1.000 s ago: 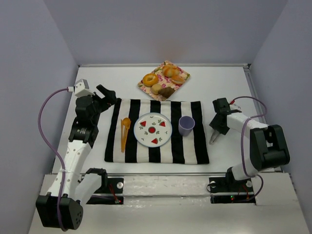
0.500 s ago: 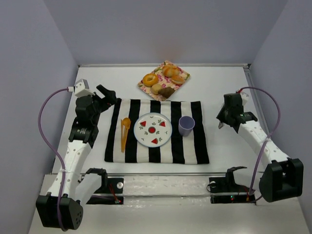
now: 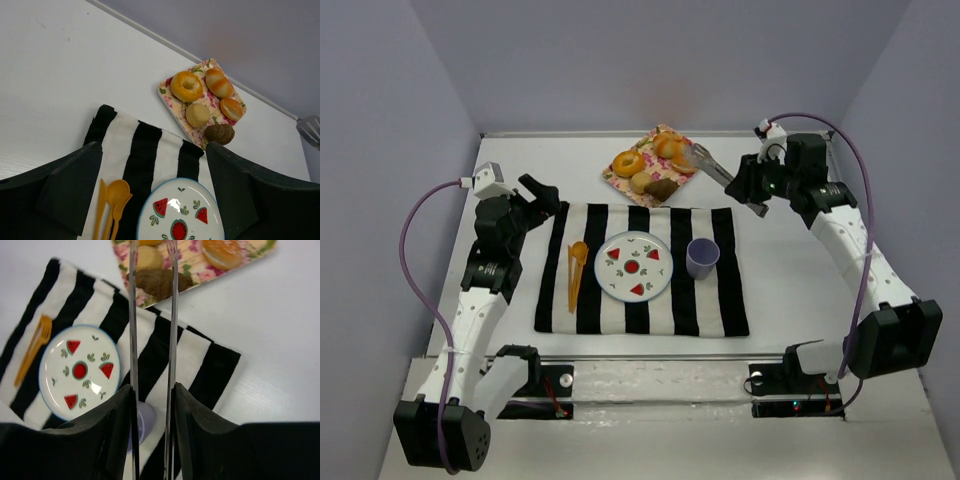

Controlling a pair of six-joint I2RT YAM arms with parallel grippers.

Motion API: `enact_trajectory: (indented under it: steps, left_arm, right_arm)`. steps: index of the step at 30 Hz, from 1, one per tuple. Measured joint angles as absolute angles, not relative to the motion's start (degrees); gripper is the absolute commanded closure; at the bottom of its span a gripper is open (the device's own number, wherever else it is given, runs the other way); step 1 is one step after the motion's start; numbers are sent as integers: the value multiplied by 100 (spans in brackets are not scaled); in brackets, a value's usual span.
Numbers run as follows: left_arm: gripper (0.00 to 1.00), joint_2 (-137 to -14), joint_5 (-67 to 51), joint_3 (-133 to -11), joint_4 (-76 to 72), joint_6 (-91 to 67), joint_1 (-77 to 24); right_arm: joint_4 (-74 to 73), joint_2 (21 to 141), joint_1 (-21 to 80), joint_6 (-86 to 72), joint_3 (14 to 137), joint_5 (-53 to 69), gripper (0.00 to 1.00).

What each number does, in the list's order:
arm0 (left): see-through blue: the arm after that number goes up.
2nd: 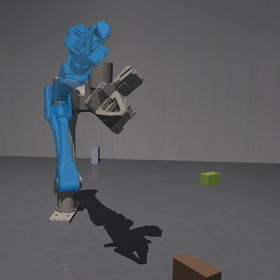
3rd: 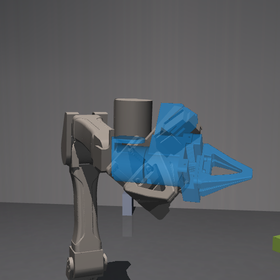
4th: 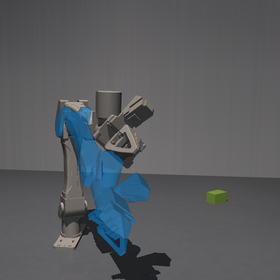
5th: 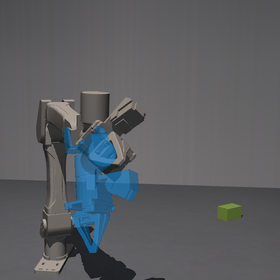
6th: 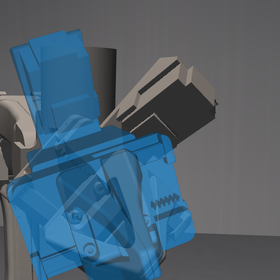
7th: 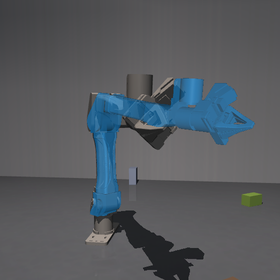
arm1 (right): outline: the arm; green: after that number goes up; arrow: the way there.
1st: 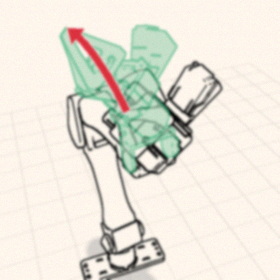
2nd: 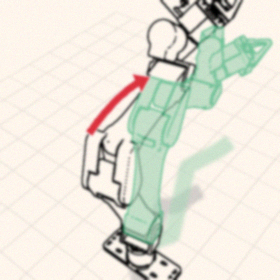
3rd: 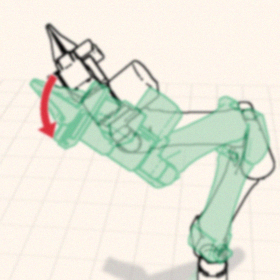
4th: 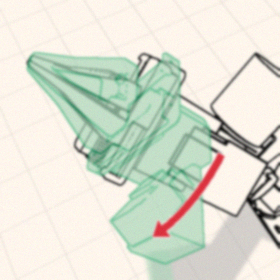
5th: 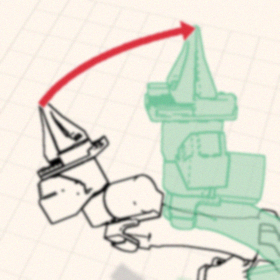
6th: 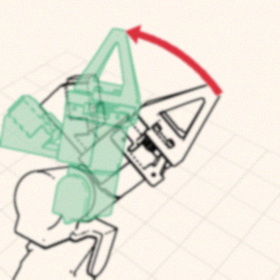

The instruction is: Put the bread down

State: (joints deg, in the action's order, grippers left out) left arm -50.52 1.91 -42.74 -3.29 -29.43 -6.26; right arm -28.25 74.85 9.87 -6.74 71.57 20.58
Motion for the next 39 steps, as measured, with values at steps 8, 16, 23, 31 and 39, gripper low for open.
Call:
enact_trajectory:
  steps: [8, 16, 23, 31, 39]
  left_arm:
    - [5, -5059, 158, -4274, -364, -2941, -626]
    - [8, -5098, 287, -4274, -357, -2934, -626]
    - [8, -5240, 464, -4274, -318, -2917, -626]
    - [7, -5347, 635, -4276, -226, -2871, -626]
    - [6, -5367, 703, -4278, -226, -2827, -626]
  right_arm:
    - [-3747, 8580, 1111, 2005, 8318, 3374, 39]
    - [-4941, 9773, 1127, 3959, 10084, 3304, 34]
    - [-5725, 10405, 1205, 4960, 10779, 2832, 33]
    - [-6003, 10945, 1354, 5345, 11266, 2567, 31]
    - [-6053, 11520, 1472, 5430, 11603, 2373, 31]
